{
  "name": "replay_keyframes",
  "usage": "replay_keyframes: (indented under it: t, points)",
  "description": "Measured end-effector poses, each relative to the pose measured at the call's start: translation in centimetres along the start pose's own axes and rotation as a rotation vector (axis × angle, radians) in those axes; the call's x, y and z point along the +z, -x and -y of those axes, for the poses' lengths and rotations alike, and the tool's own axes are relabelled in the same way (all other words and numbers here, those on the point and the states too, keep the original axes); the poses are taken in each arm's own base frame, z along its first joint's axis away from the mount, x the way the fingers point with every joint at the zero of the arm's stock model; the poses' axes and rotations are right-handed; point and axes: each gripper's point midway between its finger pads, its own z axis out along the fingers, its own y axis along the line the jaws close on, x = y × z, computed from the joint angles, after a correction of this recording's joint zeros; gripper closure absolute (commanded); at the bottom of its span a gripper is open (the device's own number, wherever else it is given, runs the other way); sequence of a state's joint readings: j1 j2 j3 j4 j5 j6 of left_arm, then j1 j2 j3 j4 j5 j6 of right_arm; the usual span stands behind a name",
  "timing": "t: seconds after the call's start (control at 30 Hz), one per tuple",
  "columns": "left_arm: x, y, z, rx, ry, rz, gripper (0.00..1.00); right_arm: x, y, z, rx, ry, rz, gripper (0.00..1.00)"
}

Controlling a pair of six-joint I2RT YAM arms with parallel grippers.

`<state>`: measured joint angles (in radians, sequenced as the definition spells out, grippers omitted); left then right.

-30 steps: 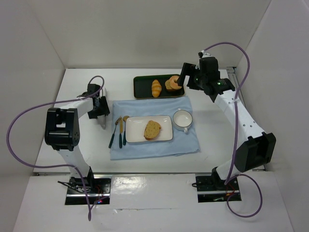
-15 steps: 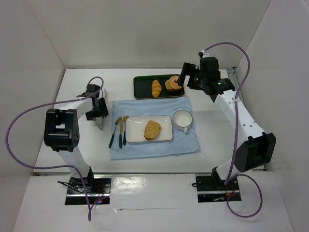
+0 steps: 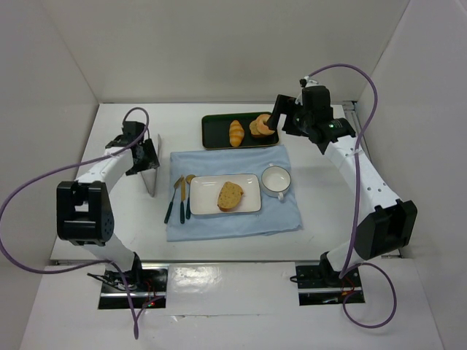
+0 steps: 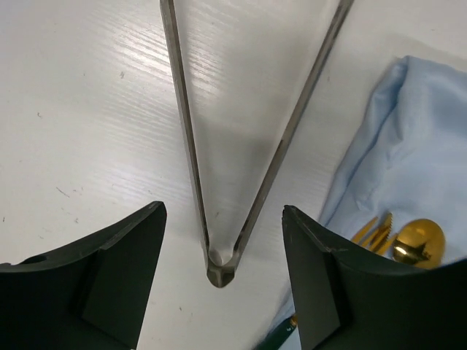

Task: Place the bread

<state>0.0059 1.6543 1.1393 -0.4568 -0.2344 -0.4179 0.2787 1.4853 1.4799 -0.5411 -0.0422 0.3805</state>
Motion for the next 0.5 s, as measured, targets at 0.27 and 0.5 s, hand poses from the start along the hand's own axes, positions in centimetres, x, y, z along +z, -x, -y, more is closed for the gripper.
replay_keyframes:
  t: [0.27, 0.5]
  points:
    - [-7.0, 2.5, 3.1, -0.002, -0.191, 0.131, 0.27, 0.3, -0.7, 0.3, 0.001, -0.007, -0.016, 0.02]
    - [-18.3, 2.2, 8.4, 0.034, -0.504, 0.296, 0.27, 0.4, -1.1, 0.4, 0.012, -0.012, -0.028, 0.01]
